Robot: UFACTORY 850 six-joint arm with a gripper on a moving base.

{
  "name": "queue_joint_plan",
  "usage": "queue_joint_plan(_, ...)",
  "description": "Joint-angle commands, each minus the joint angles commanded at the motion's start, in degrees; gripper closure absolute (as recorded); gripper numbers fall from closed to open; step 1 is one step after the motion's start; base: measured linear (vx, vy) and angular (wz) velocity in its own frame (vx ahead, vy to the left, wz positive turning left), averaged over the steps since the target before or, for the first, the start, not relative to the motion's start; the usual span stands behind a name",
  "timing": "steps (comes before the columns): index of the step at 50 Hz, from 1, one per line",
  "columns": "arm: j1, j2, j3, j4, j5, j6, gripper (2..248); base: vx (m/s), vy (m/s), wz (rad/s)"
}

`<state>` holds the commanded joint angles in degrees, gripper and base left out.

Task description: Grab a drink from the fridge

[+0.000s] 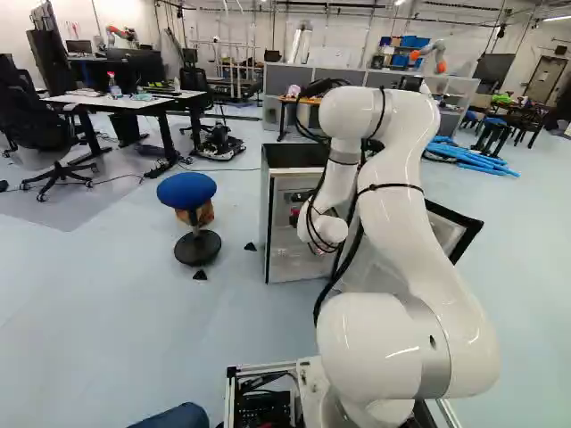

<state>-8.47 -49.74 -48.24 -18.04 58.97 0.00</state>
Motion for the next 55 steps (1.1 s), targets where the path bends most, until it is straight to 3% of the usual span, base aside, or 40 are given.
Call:
queue_joint_plan(33, -1.0, 12.0, 13.0, 0.0, 0.0, 0.0, 157, 0.0, 0.0, 0.0)
queue_joint_plan(55, -1.7, 19.1, 19.3, 0.0, 0.0, 0.0, 157, 0.0, 0.0, 0.0)
